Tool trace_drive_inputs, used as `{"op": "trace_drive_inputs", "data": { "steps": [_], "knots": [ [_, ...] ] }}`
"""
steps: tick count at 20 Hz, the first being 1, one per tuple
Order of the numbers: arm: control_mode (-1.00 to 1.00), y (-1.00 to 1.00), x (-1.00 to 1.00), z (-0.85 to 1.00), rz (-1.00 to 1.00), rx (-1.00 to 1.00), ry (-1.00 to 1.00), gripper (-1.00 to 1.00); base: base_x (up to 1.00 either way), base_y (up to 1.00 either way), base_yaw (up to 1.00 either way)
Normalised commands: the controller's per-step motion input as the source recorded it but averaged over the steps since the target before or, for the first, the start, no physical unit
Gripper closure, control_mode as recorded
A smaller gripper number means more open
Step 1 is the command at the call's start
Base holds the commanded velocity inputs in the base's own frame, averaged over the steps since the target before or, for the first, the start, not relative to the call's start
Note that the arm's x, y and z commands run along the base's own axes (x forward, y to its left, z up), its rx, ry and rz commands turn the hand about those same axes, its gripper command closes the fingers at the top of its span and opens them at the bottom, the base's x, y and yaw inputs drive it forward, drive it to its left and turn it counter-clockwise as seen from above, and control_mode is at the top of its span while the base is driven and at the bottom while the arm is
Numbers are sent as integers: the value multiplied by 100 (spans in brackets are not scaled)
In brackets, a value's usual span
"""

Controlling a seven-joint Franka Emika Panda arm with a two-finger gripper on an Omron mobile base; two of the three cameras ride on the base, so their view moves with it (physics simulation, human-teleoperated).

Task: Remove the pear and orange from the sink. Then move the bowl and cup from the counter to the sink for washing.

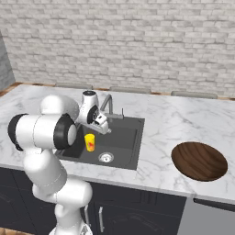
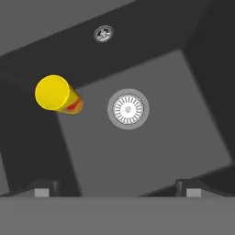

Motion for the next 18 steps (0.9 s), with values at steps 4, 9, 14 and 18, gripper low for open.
{"op": "trace_drive_inputs", "data": {
  "steps": [4, 9, 14, 18],
  "knots": [
    [-100, -30, -46, 23, 11, -3, 0, -100, 0, 0, 0],
    [-100, -34, -49, 19, 13, -1, 0, -100, 0, 0, 0],
    [-100, -37, -47, 14, 13, 0, 0, -100, 0, 0, 0],
    [-100, -39, -31, 12, 10, -4, 0, -100, 0, 0, 0]
  ]
}}
